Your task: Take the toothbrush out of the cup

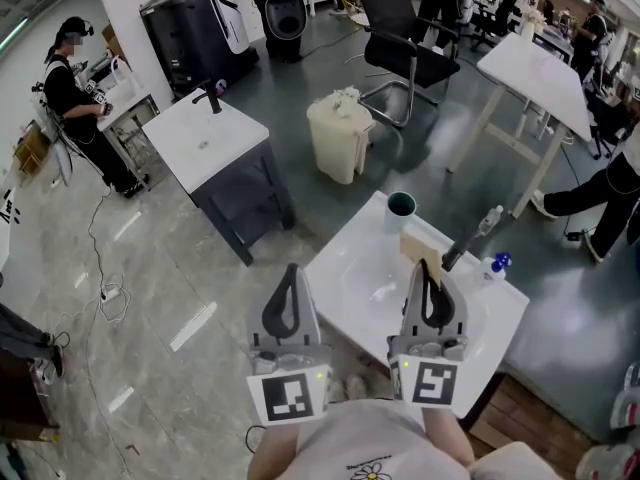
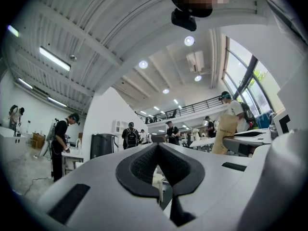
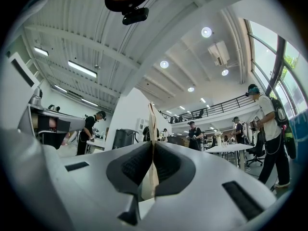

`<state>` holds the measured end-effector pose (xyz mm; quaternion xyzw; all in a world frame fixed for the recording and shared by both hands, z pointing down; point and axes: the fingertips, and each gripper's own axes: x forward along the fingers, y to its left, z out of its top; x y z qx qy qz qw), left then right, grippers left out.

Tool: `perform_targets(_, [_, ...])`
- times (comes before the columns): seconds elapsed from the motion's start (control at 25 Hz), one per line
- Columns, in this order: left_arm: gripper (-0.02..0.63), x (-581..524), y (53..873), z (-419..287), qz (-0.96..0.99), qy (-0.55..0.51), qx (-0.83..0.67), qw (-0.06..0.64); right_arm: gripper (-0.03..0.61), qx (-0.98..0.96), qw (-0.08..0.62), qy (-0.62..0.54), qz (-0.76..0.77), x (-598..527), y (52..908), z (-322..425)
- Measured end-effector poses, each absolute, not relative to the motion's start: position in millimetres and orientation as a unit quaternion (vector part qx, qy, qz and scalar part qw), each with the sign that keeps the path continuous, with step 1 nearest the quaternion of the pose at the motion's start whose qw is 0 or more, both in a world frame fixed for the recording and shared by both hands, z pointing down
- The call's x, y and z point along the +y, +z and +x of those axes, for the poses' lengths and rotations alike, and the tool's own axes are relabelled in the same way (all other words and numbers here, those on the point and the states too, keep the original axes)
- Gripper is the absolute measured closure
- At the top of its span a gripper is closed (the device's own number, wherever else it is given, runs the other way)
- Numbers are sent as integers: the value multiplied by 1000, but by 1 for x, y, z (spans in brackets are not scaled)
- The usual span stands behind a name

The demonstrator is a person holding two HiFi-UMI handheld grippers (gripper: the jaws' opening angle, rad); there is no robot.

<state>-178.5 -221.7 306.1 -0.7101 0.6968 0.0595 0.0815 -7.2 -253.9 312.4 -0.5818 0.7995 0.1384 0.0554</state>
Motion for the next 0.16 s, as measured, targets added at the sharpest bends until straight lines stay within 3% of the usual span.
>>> perform_targets(0.16, [598,-220,305,-179,-708,60,699,82,565,800,63,142,-580,-253,309,-7])
